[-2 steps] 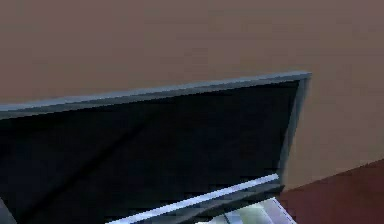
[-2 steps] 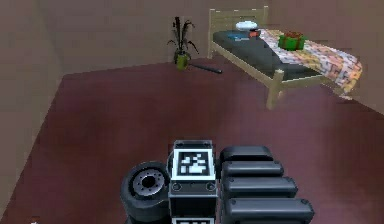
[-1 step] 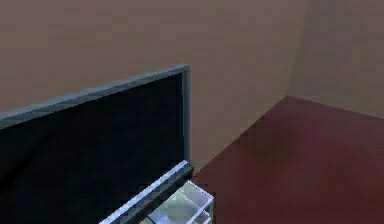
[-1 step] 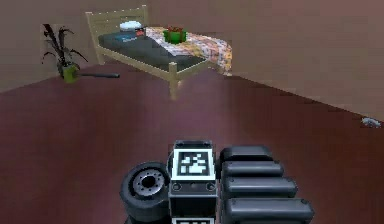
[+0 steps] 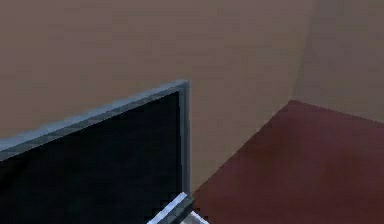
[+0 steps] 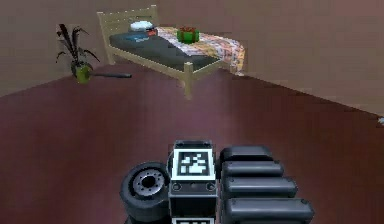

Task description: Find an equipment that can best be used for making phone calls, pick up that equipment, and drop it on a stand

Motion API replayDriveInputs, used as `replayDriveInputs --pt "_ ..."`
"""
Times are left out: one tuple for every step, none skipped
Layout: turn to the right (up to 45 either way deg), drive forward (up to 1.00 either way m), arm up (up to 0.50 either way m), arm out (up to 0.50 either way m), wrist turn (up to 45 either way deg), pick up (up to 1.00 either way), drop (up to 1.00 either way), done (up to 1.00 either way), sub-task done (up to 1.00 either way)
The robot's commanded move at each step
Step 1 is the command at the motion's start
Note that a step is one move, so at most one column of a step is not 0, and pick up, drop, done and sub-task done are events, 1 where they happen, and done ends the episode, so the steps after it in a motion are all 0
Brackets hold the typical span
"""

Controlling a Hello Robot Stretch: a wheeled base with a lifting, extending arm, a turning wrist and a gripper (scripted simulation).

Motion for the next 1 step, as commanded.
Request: replayDriveInputs --pt "45.0 0.00 0.00 0.00 0.0 0.00 0.00 0.00 0.00"
